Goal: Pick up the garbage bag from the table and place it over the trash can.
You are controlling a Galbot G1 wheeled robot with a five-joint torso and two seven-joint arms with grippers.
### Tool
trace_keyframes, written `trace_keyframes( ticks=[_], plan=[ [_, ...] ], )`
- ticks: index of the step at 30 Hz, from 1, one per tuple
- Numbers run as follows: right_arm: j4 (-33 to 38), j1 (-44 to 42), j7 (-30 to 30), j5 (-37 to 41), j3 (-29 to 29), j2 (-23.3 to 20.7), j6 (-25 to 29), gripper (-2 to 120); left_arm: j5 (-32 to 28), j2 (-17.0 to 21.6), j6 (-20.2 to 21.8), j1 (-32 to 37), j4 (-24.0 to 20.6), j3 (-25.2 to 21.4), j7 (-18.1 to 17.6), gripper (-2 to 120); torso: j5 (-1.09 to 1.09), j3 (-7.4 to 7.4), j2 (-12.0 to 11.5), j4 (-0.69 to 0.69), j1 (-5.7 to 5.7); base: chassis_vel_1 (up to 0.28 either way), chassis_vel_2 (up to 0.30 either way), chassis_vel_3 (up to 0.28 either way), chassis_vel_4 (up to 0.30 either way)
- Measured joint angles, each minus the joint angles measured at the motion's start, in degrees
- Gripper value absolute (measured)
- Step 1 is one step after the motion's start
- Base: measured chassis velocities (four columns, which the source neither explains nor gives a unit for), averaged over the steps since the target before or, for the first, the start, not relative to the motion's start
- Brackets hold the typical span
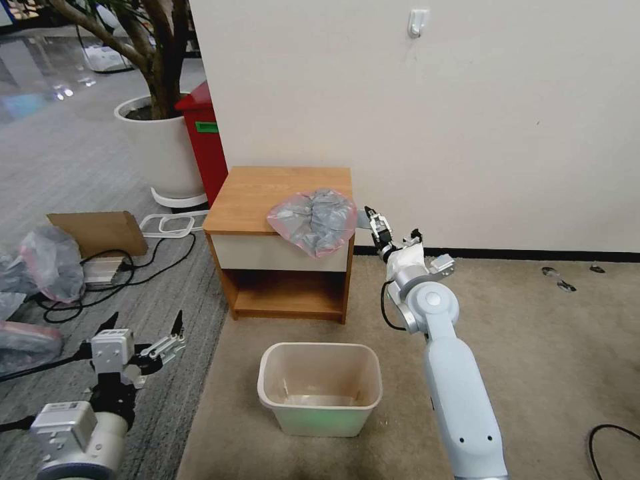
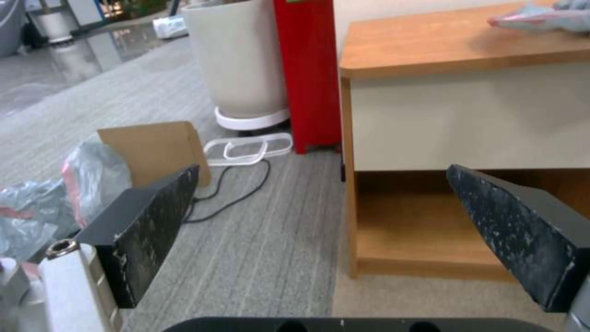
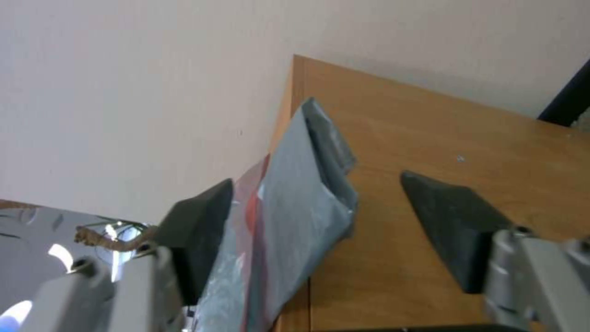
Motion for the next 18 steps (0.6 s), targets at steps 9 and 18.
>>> trace_keyframes(
  ticks=[9,18],
  plan=[
    [-0.36,0.25,-0.04,0.03,-0.09,-0.05,0.14,42,0.46,-0.23,-0.26,0.64,0.02,-0.27,0.05,100,0.00,0.00,0.00,0.00,0.00,0.000,0.000,0.000,0.000],
    [-0.36,0.83,0.02,-0.05,-0.16,0.18,0.84,7,1.25,-0.38,-1.00,1.02,0.04,-0.45,0.08,100,0.00,0.00,0.00,0.00,0.00,0.000,0.000,0.000,0.000]
  ],
)
